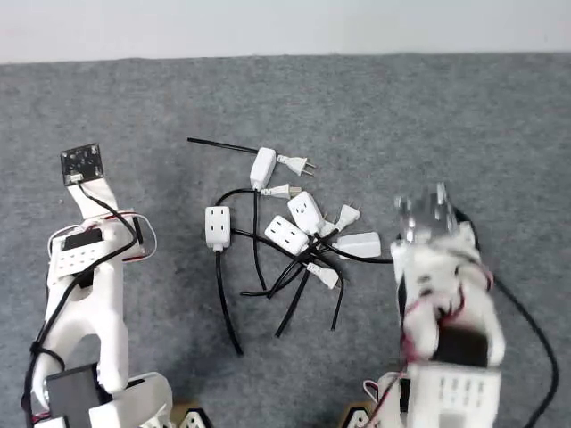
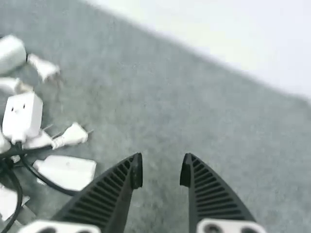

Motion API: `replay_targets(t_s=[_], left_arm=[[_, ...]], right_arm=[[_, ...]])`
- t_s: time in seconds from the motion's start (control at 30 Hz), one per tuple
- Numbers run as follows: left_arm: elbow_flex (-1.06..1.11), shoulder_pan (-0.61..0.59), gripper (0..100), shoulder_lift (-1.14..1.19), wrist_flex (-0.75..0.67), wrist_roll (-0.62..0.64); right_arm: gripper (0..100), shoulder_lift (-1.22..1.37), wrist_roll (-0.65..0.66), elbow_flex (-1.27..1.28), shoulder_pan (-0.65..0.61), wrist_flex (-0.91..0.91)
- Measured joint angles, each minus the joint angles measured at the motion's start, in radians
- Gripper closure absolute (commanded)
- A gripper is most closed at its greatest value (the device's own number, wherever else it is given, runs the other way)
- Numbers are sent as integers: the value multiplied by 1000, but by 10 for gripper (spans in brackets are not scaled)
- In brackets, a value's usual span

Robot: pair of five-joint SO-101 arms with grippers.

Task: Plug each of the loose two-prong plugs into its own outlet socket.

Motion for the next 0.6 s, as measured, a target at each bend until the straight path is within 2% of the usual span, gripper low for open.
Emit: replay_targets(t_s=[0.13,0.27,0.4,0.6], left_arm=[[14,0,986,-2,-12,-6],[63,0,986,-2,-104,-9],[68,0,985,-3,-132,-9],[68,0,985,-3,-133,-9]], right_arm=[[863,308,31,-160,-25,-51],[863,585,190,-288,-89,-120],[863,833,313,-442,-160,-141],[865,1215,353,-749,-241,-149]])
